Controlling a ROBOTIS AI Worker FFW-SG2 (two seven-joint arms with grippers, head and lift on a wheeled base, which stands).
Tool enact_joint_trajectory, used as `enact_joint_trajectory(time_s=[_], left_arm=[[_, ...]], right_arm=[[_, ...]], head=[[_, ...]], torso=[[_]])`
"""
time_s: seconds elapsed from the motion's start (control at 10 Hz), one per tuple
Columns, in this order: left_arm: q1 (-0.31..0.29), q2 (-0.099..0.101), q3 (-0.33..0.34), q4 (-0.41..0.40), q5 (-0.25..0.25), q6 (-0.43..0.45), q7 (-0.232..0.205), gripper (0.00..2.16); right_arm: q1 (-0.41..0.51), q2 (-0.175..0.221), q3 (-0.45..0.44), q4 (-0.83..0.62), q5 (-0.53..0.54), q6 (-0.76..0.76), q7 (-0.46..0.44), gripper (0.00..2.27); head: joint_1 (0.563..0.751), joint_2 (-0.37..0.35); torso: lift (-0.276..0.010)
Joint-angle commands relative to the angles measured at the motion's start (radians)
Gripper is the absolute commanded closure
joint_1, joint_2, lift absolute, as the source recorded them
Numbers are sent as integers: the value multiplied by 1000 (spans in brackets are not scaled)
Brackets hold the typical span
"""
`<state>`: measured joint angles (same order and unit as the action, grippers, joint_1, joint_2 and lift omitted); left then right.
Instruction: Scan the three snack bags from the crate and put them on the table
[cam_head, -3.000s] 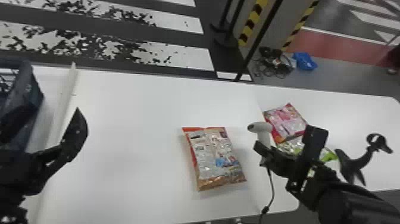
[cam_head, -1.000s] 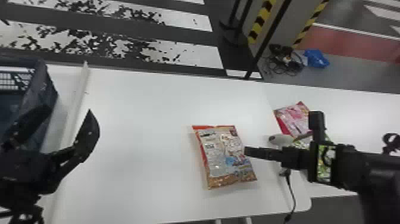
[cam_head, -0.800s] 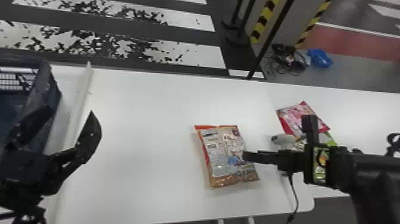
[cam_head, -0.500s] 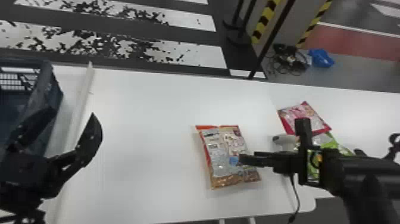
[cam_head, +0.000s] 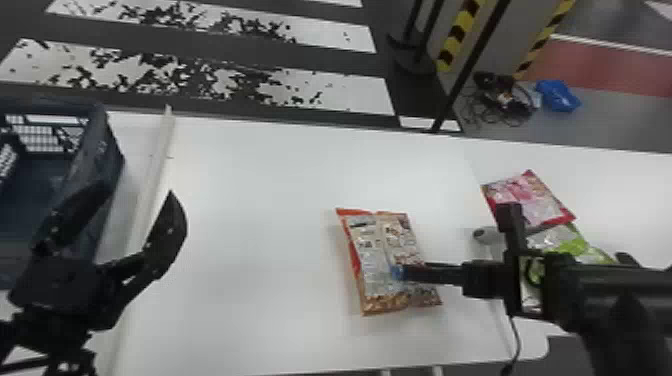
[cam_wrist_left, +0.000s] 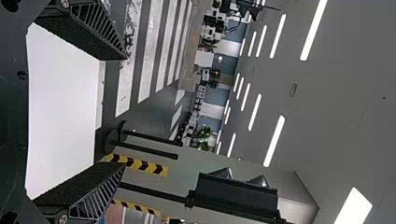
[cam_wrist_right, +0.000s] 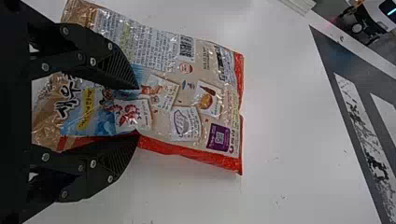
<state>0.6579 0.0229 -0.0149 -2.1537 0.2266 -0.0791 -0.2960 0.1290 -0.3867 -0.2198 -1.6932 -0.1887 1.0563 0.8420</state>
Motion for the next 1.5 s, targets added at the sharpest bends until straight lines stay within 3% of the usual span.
enact_joint_trajectory(time_s=[0.0, 0.2, 0.4, 0.5, 0.6, 0.7, 0.8, 1.1, 1.2, 1.4], left_arm=[[2, 0, 1, -3, 7, -1, 0, 63], [3, 0, 4, -3, 8, 2, 0, 63], [0, -1, 6, -3, 5, 14, 5, 63], [-1, 0, 6, -6, 3, 20, 6, 63], [-4, 0, 9, -2, 3, 20, 6, 63], [-17, 0, 18, 17, 7, 26, 6, 63], [-23, 2, 23, 32, 8, 26, 5, 63], [-24, 2, 32, 43, 22, 23, -3, 63], [-24, 2, 32, 43, 23, 23, -8, 63], [-17, 0, 29, 34, 23, 17, -9, 63]], right_arm=[[8, 2, -33, -25, -45, 26, -1, 2243], [46, 26, -104, -155, -118, 72, -27, 2243], [47, 35, -225, -232, -276, 97, -119, 2243], [21, 71, -309, -230, -357, 54, -230, 2243], [8, 121, -362, -201, -374, -137, -405, 2243], [-25, 121, -409, -95, -469, -293, -586, 2243], [-85, 121, -458, 26, -499, -361, -686, 2243], [-146, 78, -458, 267, -480, -575, -962, 2246], [-157, 60, -428, 340, -476, -643, -1006, 2246], [-212, 34, -424, 475, -462, -612, -1012, 2223]], head=[[695, -210], [695, -211], [695, -204], [695, -209], [695, -234], [695, -280], [695, -348], [695, -350], [695, -350], [695, -350]], torso=[[-94], [-94], [-94], [-94], [-94], [-94], [-94], [-94], [-94], [-94]])
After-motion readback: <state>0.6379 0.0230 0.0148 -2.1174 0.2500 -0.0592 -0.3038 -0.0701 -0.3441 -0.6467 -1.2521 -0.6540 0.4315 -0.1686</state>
